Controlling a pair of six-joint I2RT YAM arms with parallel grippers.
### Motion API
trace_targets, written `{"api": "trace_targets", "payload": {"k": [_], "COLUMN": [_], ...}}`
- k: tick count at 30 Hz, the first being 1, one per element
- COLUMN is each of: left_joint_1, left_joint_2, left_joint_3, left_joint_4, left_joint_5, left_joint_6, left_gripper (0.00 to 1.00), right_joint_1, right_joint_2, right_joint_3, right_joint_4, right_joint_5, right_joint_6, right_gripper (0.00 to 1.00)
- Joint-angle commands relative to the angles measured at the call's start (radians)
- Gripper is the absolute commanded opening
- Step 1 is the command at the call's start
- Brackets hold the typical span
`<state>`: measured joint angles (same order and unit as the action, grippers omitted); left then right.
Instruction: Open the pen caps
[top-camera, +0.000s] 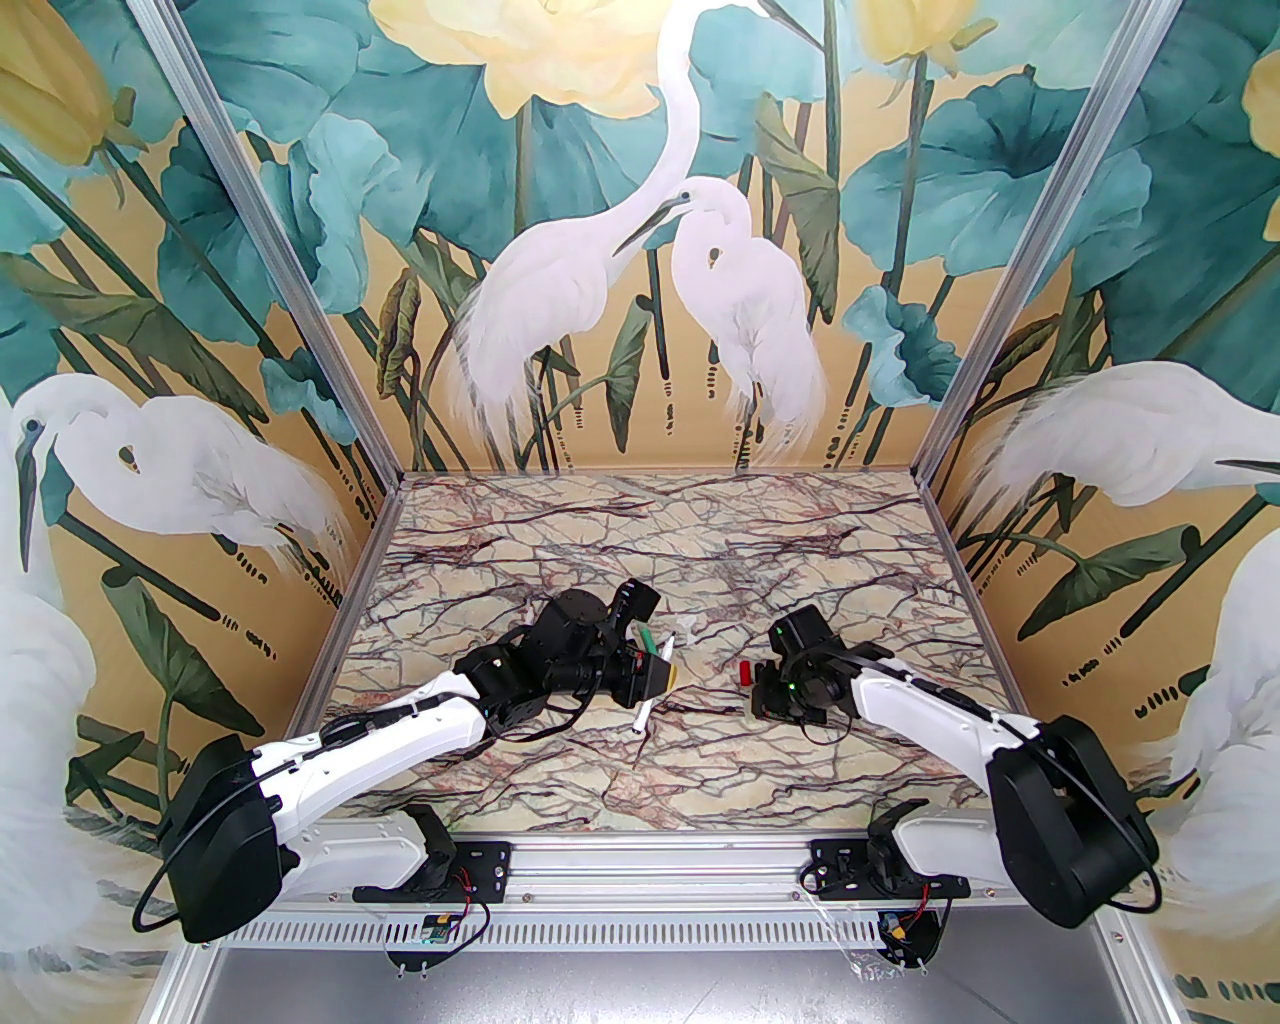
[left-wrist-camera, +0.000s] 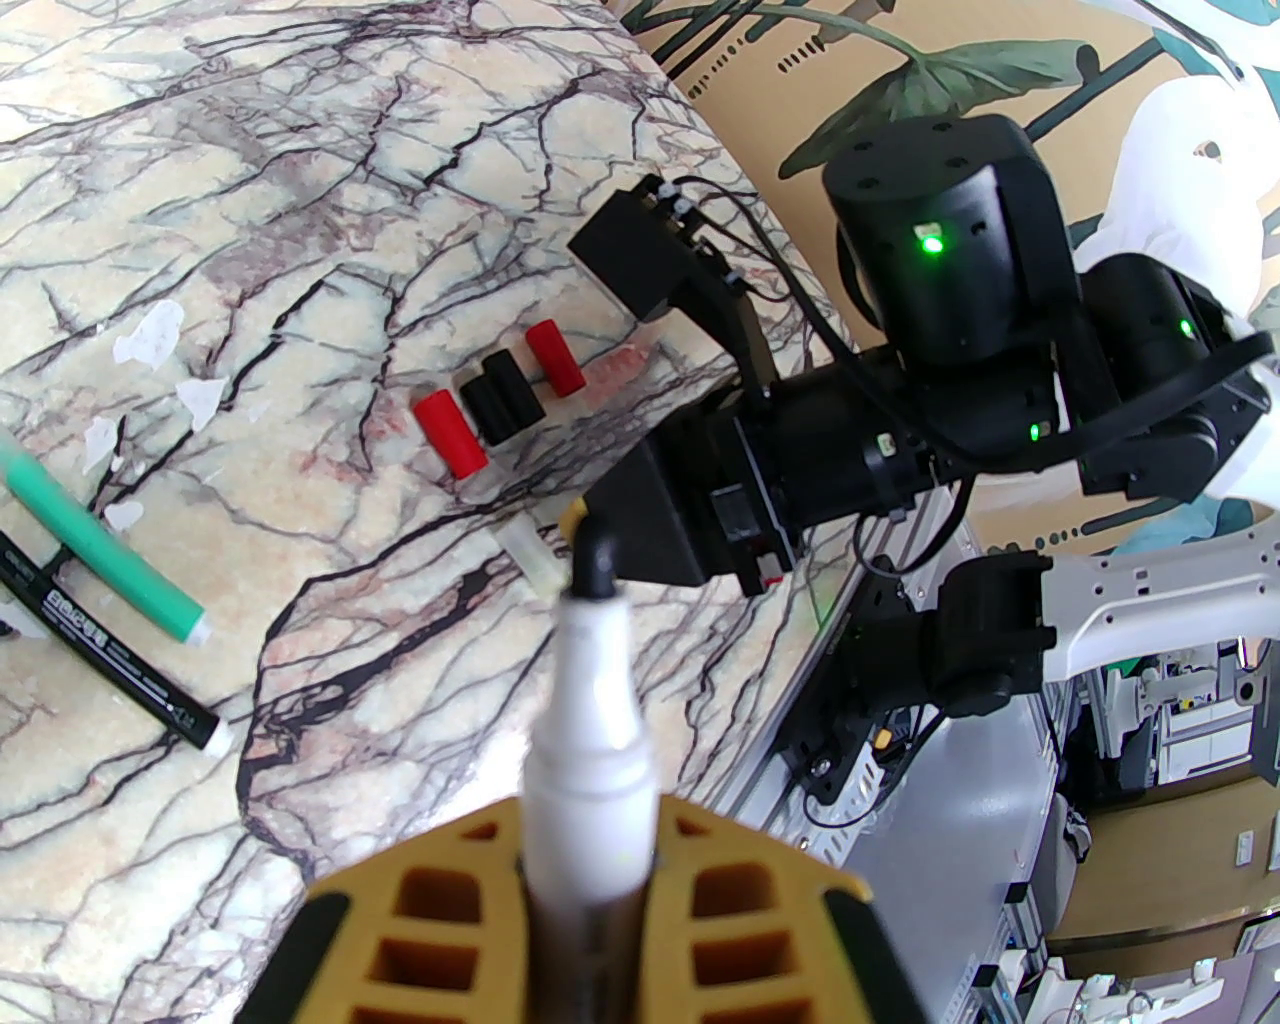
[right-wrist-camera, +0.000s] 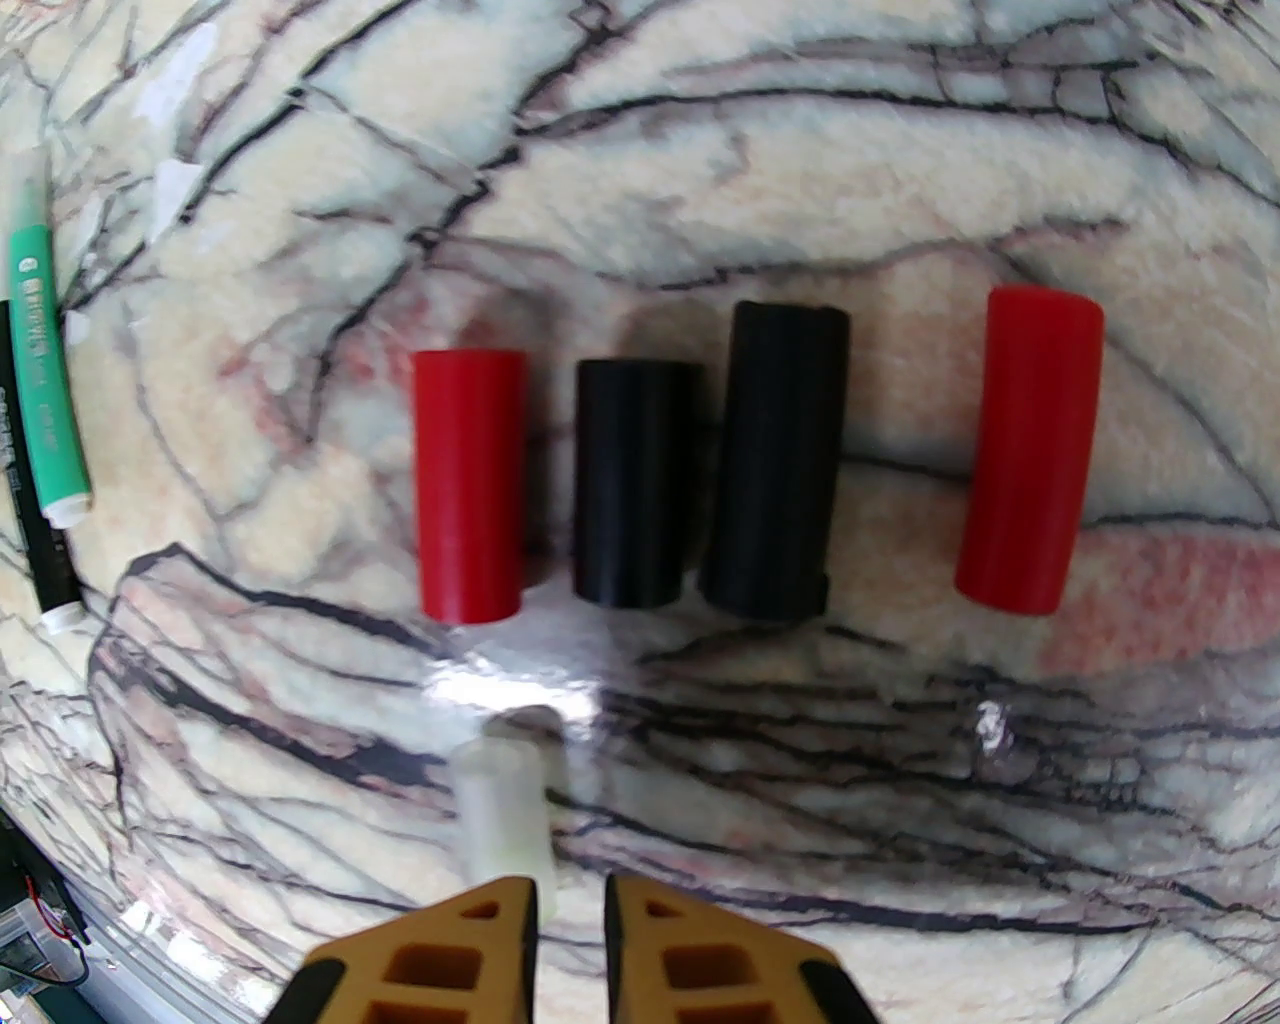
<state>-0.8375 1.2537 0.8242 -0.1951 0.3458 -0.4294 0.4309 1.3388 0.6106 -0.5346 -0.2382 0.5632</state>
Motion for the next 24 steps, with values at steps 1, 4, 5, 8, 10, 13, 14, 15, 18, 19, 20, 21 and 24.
{"api": "trace_targets", "payload": {"k": [1, 4, 5, 8, 10, 13, 14, 15, 18, 19, 20, 21, 24], "left_joint_1": [0.003, 0.002, 0.003, 0.002, 0.002, 0.003, 0.002, 0.003, 0.003, 0.003, 0.002, 0.003, 0.003], "left_joint_2": [0.02, 0.024, 0.027, 0.032, 0.035, 0.036, 0.038, 0.039, 0.045, 0.047, 0.048, 0.048, 0.05], "left_joint_3": [0.02, 0.021, 0.021, 0.023, 0.024, 0.026, 0.026, 0.028, 0.03, 0.03, 0.029, 0.028, 0.026], "left_joint_4": [-0.021, -0.023, -0.022, -0.022, -0.021, -0.019, -0.02, -0.018, -0.016, -0.016, -0.014, -0.013, -0.012], "left_joint_5": [0.011, 0.013, 0.015, 0.017, 0.018, 0.019, 0.019, 0.023, 0.031, 0.033, 0.033, 0.035, 0.033], "left_joint_6": [0.019, 0.02, 0.02, 0.017, 0.018, 0.018, 0.018, 0.017, 0.015, 0.014, 0.013, 0.011, 0.004], "left_gripper": [0.04, 0.04, 0.04, 0.04, 0.04, 0.04, 0.04, 0.04, 0.04, 0.04, 0.03, 0.03, 0.04], "right_joint_1": [0.002, 0.003, 0.003, 0.003, 0.003, 0.001, 0.001, 0.002, 0.002, 0.002, 0.001, 0.001, 0.002], "right_joint_2": [0.024, 0.038, 0.041, 0.053, 0.063, 0.069, 0.069, 0.07, 0.068, 0.068, 0.066, 0.063, 0.051], "right_joint_3": [0.03, 0.037, 0.037, 0.041, 0.044, 0.042, 0.042, 0.041, 0.042, 0.042, 0.043, 0.046, 0.055], "right_joint_4": [-0.002, -0.003, -0.001, 0.005, 0.008, 0.013, 0.015, 0.015, 0.014, 0.012, 0.01, 0.007, -0.004], "right_joint_5": [0.025, 0.028, 0.027, 0.024, 0.023, 0.025, 0.024, 0.026, 0.03, 0.031, 0.033, 0.034, 0.036], "right_joint_6": [-0.028, -0.033, -0.034, -0.035, -0.035, -0.033, -0.033, -0.033, -0.032, -0.032, -0.032, -0.032, -0.034], "right_gripper": [0.18, 0.19, 0.19, 0.2, 0.21, 0.24, 0.25, 0.25, 0.26, 0.26, 0.27, 0.27, 0.28]}}
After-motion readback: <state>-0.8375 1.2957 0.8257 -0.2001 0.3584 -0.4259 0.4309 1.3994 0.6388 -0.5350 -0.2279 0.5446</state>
